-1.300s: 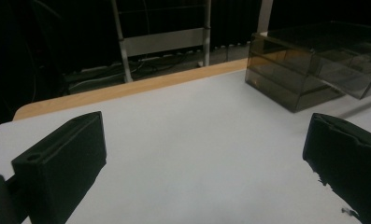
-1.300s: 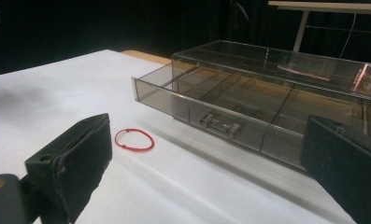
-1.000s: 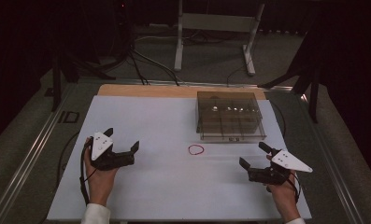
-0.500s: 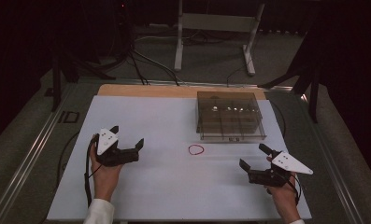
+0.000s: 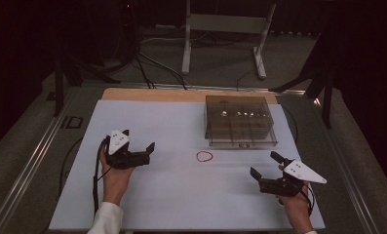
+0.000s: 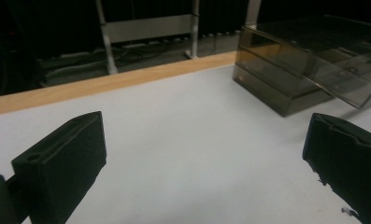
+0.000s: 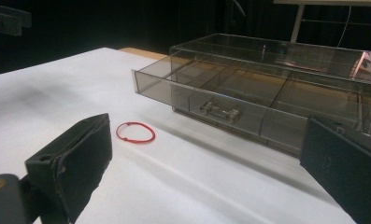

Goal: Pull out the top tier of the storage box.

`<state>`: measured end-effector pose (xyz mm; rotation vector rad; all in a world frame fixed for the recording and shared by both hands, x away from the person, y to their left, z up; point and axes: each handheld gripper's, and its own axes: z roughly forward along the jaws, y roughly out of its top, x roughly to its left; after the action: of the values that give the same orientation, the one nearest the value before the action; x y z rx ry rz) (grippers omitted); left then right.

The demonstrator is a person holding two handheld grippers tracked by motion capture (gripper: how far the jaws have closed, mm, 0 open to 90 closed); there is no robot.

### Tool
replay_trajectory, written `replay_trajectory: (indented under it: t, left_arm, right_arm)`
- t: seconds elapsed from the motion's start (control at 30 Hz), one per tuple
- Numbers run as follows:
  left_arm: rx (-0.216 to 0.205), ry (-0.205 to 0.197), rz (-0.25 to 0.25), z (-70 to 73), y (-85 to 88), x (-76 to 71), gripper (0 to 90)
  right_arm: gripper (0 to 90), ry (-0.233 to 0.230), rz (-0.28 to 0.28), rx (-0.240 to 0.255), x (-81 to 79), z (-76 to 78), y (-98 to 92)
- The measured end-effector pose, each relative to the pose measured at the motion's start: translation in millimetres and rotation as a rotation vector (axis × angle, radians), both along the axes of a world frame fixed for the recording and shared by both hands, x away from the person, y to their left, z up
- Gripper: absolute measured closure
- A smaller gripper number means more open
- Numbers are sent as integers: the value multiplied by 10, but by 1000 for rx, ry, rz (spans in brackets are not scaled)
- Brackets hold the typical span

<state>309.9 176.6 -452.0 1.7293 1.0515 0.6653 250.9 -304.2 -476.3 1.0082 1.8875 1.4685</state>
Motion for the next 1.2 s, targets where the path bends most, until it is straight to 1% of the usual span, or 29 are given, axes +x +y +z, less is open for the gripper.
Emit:
replay_trajectory:
  t: [0.1,0.23,0.33,0.4,0.53,0.67,0.87,1.03,1.2]
  left_arm:
    - [-3,9,-19,-6,-35,31,11]
    - [0,18,-25,-14,-66,65,11]
    - [18,25,-37,-15,-119,110,11]
    - [28,29,-46,-10,-159,136,11]
    - [37,36,-60,-9,-227,189,11]
    - [43,45,-69,-16,-288,237,11]
    - [51,55,-85,-19,-353,296,11]
    - [60,72,-87,-25,-409,354,11]
    - [71,82,-105,-45,-494,414,11]
  right_arm:
    - [29,9,3,-1,-5,3,8]
    - [29,20,1,1,-10,9,7]
    - [29,25,-2,13,-18,27,-1]
    - [29,28,-8,11,-23,33,0]
    - [29,37,-9,15,-51,42,-3]
    - [29,42,-10,32,-82,64,-4]
    - [28,45,-13,25,-80,56,-1]
    - [28,50,-12,29,-77,53,4]
    - [28,57,-10,31,-72,40,10]
